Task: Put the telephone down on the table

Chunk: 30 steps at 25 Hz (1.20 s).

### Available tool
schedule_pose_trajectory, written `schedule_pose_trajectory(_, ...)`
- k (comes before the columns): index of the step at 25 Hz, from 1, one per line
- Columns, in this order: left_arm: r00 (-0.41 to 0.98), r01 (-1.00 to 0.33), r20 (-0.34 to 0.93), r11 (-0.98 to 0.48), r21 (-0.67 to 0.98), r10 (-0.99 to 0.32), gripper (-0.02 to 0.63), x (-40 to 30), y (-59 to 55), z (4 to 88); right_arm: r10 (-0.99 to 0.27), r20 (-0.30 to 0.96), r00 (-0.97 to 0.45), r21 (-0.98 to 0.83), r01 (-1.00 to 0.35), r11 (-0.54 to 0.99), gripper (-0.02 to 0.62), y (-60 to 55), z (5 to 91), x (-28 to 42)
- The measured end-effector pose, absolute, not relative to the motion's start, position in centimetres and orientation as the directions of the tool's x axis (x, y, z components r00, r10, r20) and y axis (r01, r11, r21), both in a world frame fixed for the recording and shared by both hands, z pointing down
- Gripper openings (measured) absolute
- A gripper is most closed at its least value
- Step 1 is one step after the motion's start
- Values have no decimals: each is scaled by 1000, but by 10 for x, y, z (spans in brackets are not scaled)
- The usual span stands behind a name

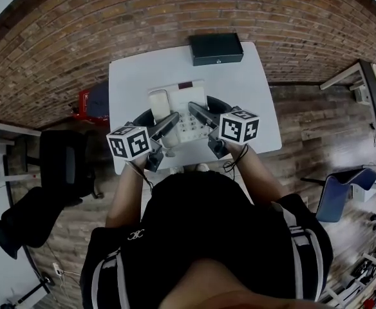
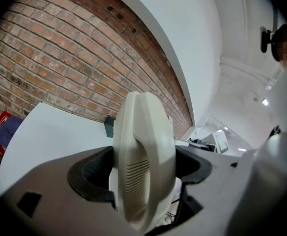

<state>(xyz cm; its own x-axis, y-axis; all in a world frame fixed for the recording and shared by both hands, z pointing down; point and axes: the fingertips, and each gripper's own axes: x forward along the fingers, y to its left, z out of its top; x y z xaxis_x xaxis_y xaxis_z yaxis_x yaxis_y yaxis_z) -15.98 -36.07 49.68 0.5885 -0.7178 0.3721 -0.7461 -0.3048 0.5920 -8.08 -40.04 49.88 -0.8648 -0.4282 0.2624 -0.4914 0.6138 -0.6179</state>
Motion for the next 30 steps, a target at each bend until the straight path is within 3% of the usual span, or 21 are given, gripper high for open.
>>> schedule_pose_trajectory(7,617,-727,443,-256,637,-650,377,-160,-377,545,-399,369,-840,-654,-539,530,230,-415,552,-78)
schedule_pose_trajectory(30,677,-683,571,-107,723,-463,377,-137,-406,666,-322,516,-794,-736,-603,308,230,-439,673,-56)
